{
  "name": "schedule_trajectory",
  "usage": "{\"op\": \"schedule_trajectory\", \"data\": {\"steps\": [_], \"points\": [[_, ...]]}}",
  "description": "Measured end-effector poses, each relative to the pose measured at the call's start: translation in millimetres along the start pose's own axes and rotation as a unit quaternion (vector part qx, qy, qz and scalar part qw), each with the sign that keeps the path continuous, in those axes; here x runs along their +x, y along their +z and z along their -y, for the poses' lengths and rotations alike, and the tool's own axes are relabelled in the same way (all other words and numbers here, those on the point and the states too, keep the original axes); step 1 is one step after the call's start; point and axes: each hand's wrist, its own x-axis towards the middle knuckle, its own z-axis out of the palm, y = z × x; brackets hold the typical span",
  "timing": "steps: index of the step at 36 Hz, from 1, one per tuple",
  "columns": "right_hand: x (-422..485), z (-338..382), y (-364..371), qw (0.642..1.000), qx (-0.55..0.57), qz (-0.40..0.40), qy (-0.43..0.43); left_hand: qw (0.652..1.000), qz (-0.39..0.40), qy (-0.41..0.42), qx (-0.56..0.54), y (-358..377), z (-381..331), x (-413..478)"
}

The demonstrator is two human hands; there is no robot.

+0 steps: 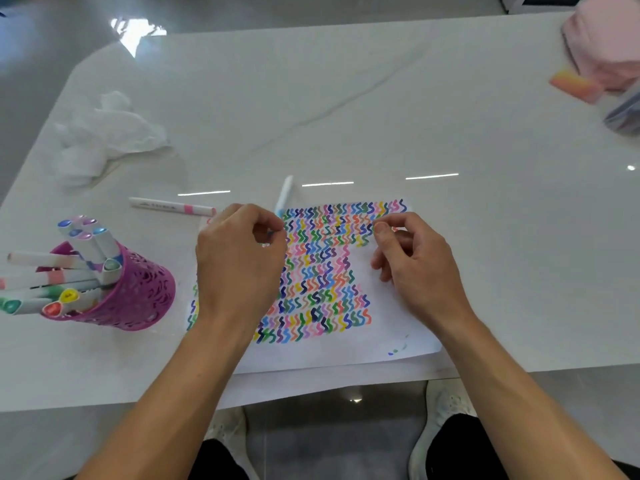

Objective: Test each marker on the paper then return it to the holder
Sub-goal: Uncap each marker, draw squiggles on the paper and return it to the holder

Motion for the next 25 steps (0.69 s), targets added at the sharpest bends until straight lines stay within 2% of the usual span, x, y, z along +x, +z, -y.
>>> {"op": "schedule_trajectory", "data": {"steps": [4, 7, 10, 14, 22, 25], "points": [[-3.9, 4.8, -1.2, 1.000, -0.006, 0.016, -0.019, 0.995, 0.018, -0.025, -0.100, 2.6, -4.1, -6.3], [-7.0, 10.1, -0.7, 0.999, 0.004, 0.046, -0.022, 0.973, 0.049, -0.069, -0.213, 5.0, -8.2, -10.4], [-7.9, 16.5, 0.9, 0.995, 0.065, 0.073, -0.005, 0.944, 0.103, -0.092, -0.298, 4.7, -11.4, -13.1], [-7.3, 20.5, 1.8, 0.985, 0.152, 0.076, 0.021, 0.921, 0.165, -0.086, -0.343, 3.4, -14.1, -14.8], [-8.1, 19.5, -2.1, 0.979, 0.188, 0.073, 0.013, 0.945, 0.237, 0.003, -0.226, 11.5, -20.2, -24.5], [-9.2, 16.8, -2.4, 0.981, 0.180, 0.076, 0.017, 0.961, 0.240, 0.040, -0.133, 15.7, -20.2, -24.3]]}}
